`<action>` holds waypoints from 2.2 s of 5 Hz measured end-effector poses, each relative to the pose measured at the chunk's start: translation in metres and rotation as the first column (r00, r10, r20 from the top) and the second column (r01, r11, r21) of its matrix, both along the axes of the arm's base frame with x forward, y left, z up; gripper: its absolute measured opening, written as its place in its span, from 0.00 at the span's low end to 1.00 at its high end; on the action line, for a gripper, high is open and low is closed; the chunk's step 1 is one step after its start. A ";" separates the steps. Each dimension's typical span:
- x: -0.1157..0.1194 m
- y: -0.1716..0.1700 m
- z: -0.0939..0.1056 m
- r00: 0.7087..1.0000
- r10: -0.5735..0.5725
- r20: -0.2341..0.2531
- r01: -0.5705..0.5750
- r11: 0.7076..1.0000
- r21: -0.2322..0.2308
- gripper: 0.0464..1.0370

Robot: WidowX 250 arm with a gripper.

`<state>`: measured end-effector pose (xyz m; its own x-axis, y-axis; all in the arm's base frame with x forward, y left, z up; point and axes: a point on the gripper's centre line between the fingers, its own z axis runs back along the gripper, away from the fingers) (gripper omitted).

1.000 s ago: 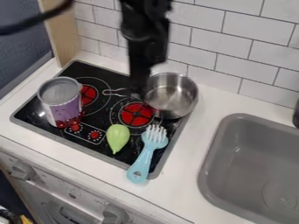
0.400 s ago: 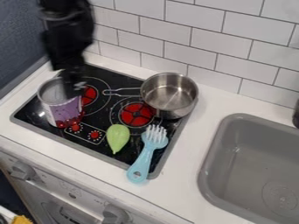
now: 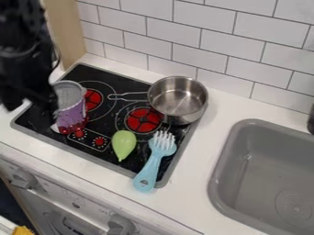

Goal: Move the purple can to the back side of the left burner

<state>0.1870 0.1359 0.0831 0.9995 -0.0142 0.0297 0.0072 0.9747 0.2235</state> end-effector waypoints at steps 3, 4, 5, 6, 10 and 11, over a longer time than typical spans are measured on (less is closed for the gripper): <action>0.026 0.002 -0.049 0.972 0.216 -0.094 -0.221 0.975 -0.038 0.96; 0.046 0.004 -0.053 0.960 0.267 -0.087 -0.270 0.963 -0.021 0.96; 0.069 0.003 -0.059 0.956 0.282 -0.080 -0.285 0.958 -0.023 0.96; 0.088 0.004 -0.056 0.949 0.306 -0.070 -0.310 0.950 -0.042 0.96; 0.160 0.031 -0.054 0.922 0.387 0.014 -0.387 0.922 -0.030 0.96; 0.168 0.033 -0.047 0.925 0.378 0.036 -0.377 0.926 -0.035 0.96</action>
<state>0.3552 0.1688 0.0366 0.9287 0.3650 0.0664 -0.3708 0.9091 0.1897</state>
